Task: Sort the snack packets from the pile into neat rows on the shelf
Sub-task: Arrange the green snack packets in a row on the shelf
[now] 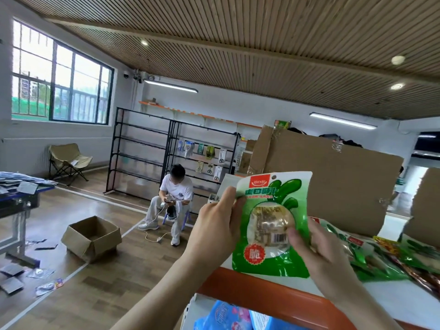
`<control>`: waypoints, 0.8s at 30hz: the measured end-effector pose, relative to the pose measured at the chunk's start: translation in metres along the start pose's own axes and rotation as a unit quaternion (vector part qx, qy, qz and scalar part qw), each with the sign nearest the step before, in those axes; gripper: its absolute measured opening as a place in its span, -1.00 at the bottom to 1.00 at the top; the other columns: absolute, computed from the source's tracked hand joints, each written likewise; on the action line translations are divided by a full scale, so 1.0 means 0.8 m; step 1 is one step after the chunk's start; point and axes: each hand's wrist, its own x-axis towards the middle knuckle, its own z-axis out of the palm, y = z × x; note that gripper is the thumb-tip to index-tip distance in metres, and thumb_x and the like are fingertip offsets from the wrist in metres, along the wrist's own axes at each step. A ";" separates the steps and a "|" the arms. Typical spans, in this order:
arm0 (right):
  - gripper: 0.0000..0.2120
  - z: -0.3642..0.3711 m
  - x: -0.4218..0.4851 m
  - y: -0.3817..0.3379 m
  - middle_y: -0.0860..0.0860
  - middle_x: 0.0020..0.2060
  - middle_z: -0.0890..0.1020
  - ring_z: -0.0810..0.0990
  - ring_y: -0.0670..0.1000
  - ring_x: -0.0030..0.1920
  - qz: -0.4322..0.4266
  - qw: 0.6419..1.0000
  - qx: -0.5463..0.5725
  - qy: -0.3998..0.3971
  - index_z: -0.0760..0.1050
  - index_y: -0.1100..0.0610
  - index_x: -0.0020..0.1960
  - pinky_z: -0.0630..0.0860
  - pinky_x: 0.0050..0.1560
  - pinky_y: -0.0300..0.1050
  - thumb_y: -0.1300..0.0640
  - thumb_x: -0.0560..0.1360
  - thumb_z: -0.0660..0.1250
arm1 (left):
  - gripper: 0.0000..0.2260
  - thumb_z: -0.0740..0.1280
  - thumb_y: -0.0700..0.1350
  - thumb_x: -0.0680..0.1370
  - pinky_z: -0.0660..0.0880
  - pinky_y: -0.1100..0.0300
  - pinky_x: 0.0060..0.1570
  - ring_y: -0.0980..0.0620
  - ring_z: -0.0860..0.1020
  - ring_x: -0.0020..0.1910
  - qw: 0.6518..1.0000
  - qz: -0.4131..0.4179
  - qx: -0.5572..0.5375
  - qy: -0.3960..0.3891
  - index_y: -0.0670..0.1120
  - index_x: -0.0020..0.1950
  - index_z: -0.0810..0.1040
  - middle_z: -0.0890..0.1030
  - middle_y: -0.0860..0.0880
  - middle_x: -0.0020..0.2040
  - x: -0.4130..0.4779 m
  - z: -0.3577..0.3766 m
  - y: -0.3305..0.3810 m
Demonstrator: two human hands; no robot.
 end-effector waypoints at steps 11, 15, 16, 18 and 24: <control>-0.55 0.000 -0.013 -0.003 0.08 -0.40 0.57 0.34 -0.12 -0.55 -0.029 0.996 -0.045 0.077 0.56 0.08 -0.08 0.18 -0.55 -0.25 -0.30 0.45 0.21 | -0.77 0.14 0.19 0.60 0.32 0.39 -0.42 0.17 0.49 -0.46 1.000 -0.005 -0.002 0.020 0.04 0.04 0.26 0.53 0.06 -0.46 0.000 0.003 0.000; -0.71 0.013 -0.013 -0.019 -0.24 -0.40 0.56 0.47 -0.25 -0.47 -0.136 0.955 -0.214 0.154 0.62 0.12 0.06 0.30 -0.47 -0.45 -0.04 0.59 0.23 | -0.64 0.20 0.21 0.58 0.40 0.41 -0.31 0.18 0.59 -0.29 0.988 0.070 -0.081 -0.112 -0.08 0.13 0.38 0.64 0.08 -0.21 -0.005 0.000 0.015; -0.68 0.021 -0.012 -0.026 -0.22 -0.28 0.64 0.54 -0.25 -0.36 -0.158 0.946 -0.241 0.146 0.61 0.13 0.19 0.42 -0.37 -0.42 -0.03 0.60 0.22 | -0.60 0.19 0.21 0.58 0.44 0.38 -0.24 0.16 0.61 -0.18 0.982 0.079 -0.104 -0.139 -0.09 0.17 0.40 0.65 0.07 -0.11 -0.005 -0.002 0.017; -0.66 0.039 -0.011 -0.032 -0.11 -0.11 0.69 0.61 -0.15 -0.15 -0.198 0.935 -0.272 0.109 0.57 0.09 0.28 0.57 -0.12 -0.23 -0.03 0.61 0.21 | -0.70 0.15 0.16 0.60 0.46 0.31 -0.14 0.15 0.60 -0.09 0.978 0.093 -0.118 -0.144 -0.04 0.14 0.43 0.61 0.12 -0.05 -0.005 -0.007 0.018; -0.59 0.047 -0.028 -0.019 -0.33 -0.05 0.56 0.51 -0.29 0.01 -0.155 0.965 -0.193 0.086 0.35 -0.05 0.44 0.37 0.07 -0.45 -0.09 0.62 0.14 | -0.77 0.12 -0.08 0.65 0.38 0.13 -0.40 0.12 0.40 -0.42 0.982 -0.045 -0.181 -0.031 -0.02 -0.20 0.41 0.47 0.08 -0.37 -0.003 -0.009 0.007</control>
